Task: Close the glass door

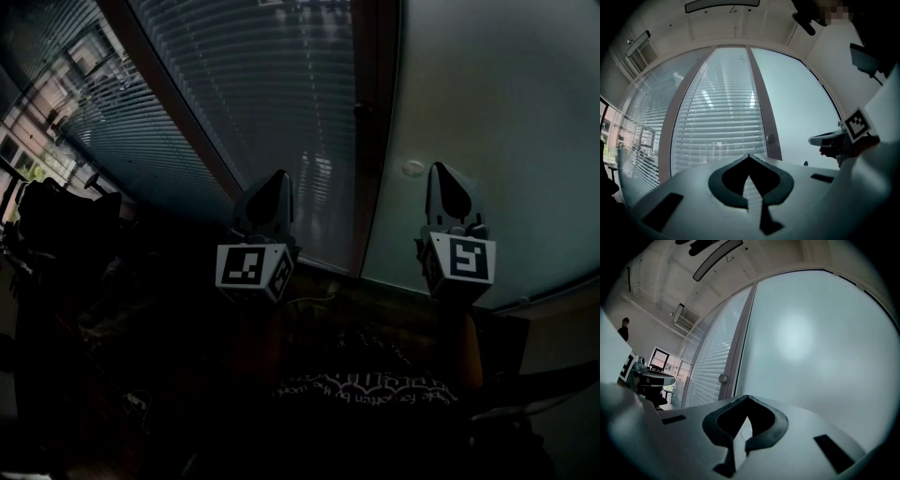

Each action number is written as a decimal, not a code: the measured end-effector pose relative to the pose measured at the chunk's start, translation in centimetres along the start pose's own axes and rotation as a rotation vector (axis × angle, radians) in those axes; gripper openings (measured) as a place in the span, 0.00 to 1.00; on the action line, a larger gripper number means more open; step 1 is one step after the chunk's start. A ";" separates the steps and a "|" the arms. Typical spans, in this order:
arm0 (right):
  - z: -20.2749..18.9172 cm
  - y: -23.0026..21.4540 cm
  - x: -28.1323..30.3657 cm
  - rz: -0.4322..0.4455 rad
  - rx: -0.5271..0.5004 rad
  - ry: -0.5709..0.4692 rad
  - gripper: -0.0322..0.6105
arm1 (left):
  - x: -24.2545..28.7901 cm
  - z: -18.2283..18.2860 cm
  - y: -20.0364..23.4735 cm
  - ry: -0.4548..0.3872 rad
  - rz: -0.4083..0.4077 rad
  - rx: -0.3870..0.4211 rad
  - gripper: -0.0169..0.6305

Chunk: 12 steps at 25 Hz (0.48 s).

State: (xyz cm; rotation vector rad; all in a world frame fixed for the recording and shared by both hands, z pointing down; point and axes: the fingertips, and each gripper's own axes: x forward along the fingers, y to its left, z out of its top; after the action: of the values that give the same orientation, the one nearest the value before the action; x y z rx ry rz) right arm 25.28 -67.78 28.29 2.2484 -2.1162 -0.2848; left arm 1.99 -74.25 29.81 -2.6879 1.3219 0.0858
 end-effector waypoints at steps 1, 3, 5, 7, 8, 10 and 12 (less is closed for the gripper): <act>0.0 0.0 0.0 0.000 -0.003 -0.002 0.05 | 0.0 0.0 0.0 -0.001 0.001 0.000 0.03; 0.1 0.0 -0.1 -0.003 -0.006 -0.006 0.05 | 0.0 -0.1 0.1 -0.002 0.002 -0.003 0.03; 0.1 -0.1 -0.1 -0.007 -0.008 -0.008 0.05 | 0.0 -0.1 0.1 -0.003 0.004 -0.006 0.03; 0.0 -0.2 0.0 -0.007 -0.010 -0.005 0.05 | 0.1 -0.2 0.2 -0.001 0.006 -0.008 0.03; -0.1 -0.3 0.1 -0.007 -0.009 -0.002 0.05 | 0.2 -0.3 0.2 0.000 0.007 -0.009 0.03; -0.5 -0.4 0.3 -0.006 -0.007 0.004 0.05 | 0.4 -0.6 0.1 0.003 0.005 -0.012 0.03; -1.3 -0.4 0.3 -0.007 -0.005 0.008 0.05 | 0.5 -1.3 0.0 0.006 0.003 -0.012 0.03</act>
State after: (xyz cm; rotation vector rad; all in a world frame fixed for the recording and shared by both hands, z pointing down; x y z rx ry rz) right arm 25.85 -68.18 29.45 2.2510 -2.1012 -0.2807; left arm 2.28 -74.89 31.03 -2.6979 1.3308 0.0864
